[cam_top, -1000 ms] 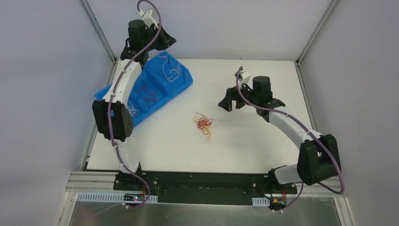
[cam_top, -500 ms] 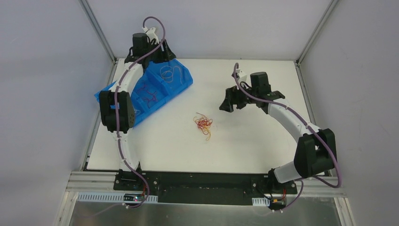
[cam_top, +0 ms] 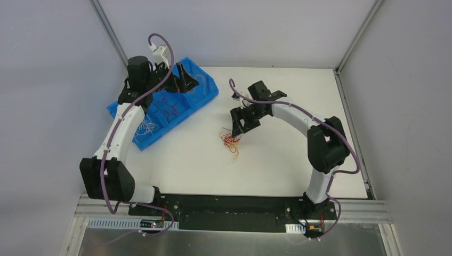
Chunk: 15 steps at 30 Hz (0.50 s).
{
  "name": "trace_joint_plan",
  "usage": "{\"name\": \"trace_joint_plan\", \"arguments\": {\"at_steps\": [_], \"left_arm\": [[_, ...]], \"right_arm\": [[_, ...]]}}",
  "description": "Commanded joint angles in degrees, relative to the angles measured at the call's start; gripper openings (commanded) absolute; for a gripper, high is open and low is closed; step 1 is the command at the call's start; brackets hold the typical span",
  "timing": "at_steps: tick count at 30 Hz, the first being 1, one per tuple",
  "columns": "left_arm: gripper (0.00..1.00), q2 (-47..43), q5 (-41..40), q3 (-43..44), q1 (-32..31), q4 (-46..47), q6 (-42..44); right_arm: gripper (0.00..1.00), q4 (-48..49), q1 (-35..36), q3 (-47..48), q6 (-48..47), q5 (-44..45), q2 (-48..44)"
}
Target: Untangle the cables
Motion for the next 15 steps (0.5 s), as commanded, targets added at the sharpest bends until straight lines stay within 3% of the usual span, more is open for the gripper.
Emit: {"name": "trace_joint_plan", "arguments": {"at_steps": [1,6,8,10,12,15], "left_arm": [[0.99,-4.7,2.7,-8.1,-0.4,-1.3,1.8],[0.99,-8.6,3.9,-15.6,-0.5,-1.3,-1.6],[0.99,-9.4,5.3,-17.6,-0.7,-1.4,-2.5],[0.99,-10.5,5.9,-19.3,-1.3,-1.3,-1.5],[0.99,-11.5,6.4,-21.1,-2.5,-1.4,1.3],[0.96,-12.0,7.4,-22.7,-4.6,-1.4,4.1]], "right_arm": [[0.76,-2.6,2.7,4.3,0.6,3.7,5.3],[0.62,-4.2,3.3,6.1,-0.4,-1.7,10.4],[0.45,-4.3,3.3,4.6,-1.5,-3.3,10.3],[0.18,-4.1,3.1,2.9,-3.1,-3.3,9.4],[0.00,-3.9,2.4,1.2,-5.0,-4.1,7.6],[0.00,-2.7,1.1,-0.6,-5.9,-7.1,3.7]]}}
